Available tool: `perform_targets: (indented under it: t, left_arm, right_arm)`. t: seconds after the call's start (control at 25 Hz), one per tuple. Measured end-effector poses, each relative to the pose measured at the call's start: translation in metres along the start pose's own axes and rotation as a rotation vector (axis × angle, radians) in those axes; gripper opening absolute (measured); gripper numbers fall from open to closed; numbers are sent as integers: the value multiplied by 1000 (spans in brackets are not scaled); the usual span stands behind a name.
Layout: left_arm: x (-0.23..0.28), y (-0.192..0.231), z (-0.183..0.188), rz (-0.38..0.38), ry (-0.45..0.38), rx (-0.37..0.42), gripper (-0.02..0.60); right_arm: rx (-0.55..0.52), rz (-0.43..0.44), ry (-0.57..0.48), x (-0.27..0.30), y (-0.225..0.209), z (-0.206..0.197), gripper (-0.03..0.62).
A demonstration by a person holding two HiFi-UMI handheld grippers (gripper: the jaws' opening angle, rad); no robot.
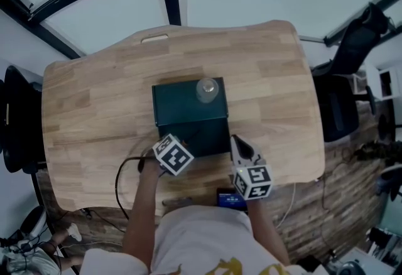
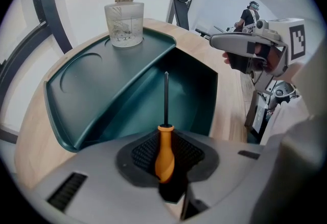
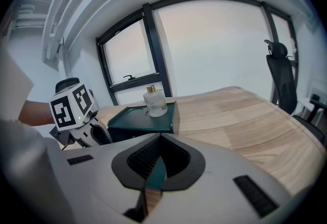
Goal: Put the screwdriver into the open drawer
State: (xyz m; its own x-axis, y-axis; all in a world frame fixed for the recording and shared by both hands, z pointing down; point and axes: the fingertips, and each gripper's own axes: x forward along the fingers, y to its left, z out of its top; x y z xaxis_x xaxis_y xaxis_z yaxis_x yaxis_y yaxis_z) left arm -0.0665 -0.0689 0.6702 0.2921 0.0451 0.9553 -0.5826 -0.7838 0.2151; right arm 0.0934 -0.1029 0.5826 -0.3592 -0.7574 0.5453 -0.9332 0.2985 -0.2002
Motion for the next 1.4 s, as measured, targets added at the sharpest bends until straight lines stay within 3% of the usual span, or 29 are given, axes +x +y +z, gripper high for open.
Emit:
perform_targets:
  t: [0.52,0.88,1.4]
  left_arm:
    - [9,-1,1,-26,134,10,72]
    - [13,1,0,-38,213,-35,72]
    - [21,0,-1,-43,283,-48,72]
  right_arm:
    - [13,-18,2,-2,-11,-2,-5]
    - [17,-19,7,-3,-14,-3,-5]
    - [27,-18,5,-2,-15,-5,-5]
